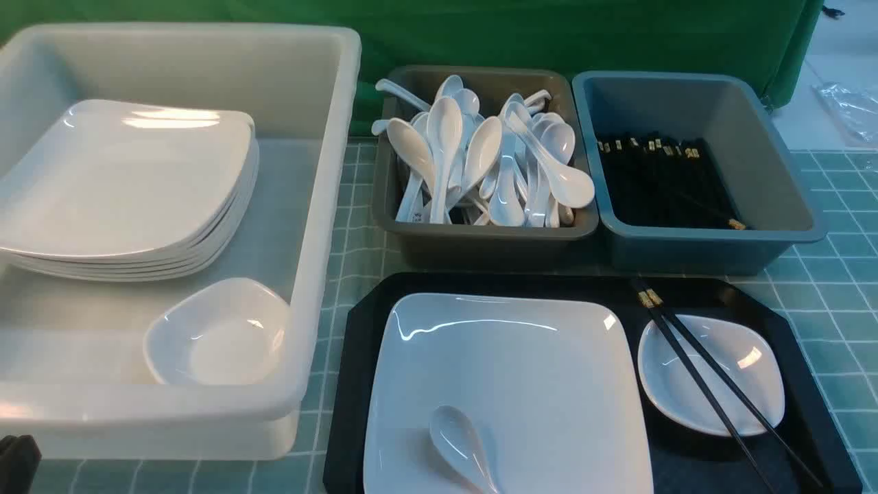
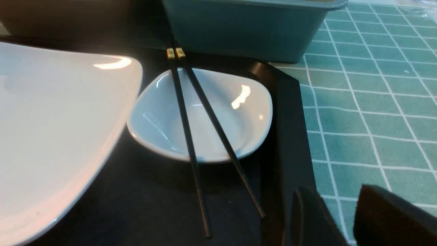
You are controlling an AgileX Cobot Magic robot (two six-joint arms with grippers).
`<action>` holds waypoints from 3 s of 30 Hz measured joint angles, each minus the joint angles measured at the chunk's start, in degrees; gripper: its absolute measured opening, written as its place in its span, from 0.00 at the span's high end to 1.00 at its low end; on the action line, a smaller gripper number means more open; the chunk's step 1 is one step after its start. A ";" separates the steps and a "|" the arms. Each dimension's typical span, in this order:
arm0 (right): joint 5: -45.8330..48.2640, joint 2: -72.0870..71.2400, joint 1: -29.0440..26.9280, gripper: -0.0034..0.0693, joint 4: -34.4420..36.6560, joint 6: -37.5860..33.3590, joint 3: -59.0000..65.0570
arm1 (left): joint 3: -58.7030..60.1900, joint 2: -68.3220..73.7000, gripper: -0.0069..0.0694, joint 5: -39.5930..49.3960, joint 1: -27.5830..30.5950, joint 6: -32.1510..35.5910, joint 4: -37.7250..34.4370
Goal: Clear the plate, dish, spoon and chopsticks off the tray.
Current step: Use the right arm to grab a pair of chopsticks from the plate
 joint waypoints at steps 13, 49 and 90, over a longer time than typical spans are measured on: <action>0.00 0.00 0.00 0.62 0.00 0.00 0.00 | 0.00 0.00 0.89 0.00 0.00 0.00 0.00; 0.00 0.00 0.00 0.62 0.00 0.00 0.00 | -36.04 30.24 0.89 21.77 -10.78 8.93 -19.35; 23.55 51.94 4.29 0.68 7.18 -1.02 -45.19 | -37.15 48.17 0.89 6.72 -34.40 14.66 -19.64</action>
